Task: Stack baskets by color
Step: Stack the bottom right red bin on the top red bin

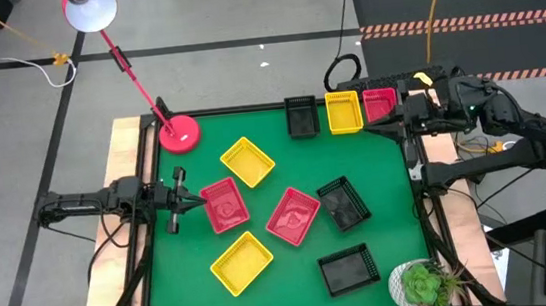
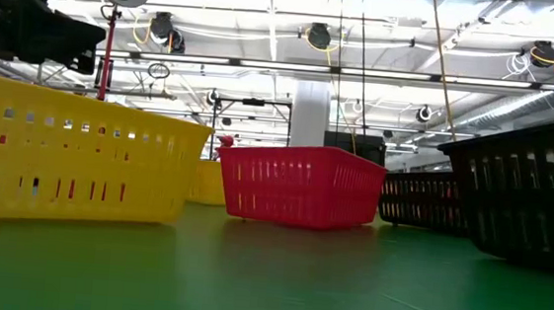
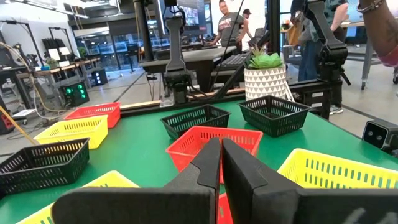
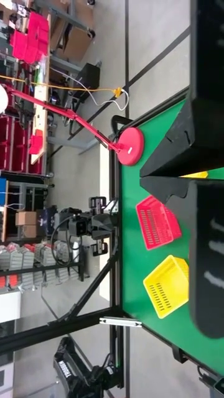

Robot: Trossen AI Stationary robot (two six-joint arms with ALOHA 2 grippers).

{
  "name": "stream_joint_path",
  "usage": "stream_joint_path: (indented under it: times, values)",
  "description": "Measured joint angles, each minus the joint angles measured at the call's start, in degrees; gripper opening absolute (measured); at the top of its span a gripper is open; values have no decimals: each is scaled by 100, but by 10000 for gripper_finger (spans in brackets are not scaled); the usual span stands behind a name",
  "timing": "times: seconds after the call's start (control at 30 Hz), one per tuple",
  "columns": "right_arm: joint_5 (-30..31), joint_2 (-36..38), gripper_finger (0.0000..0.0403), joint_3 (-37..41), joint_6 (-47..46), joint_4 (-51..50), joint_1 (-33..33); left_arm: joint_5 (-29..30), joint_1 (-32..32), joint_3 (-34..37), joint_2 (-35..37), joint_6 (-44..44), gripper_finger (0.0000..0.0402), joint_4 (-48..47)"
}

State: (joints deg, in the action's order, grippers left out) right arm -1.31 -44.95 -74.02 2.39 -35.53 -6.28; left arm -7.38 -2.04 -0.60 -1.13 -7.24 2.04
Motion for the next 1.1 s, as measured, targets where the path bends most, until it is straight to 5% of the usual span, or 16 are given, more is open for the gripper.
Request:
stream_joint_path:
  times: [0.6, 0.83, 1.1]
  values:
    - [-1, 2, 0, 0, 24, 54, 0, 23, 2, -275, -25, 930, 19, 575]
    - [-1, 4, 0, 0, 23, 54, -1, 257, 2, -1653, -653, 1082, 4, -381]
    - [-1, 4, 0, 0, 22, 54, -1, 293, 2, -3940, -2188, 928, 3, -1945]
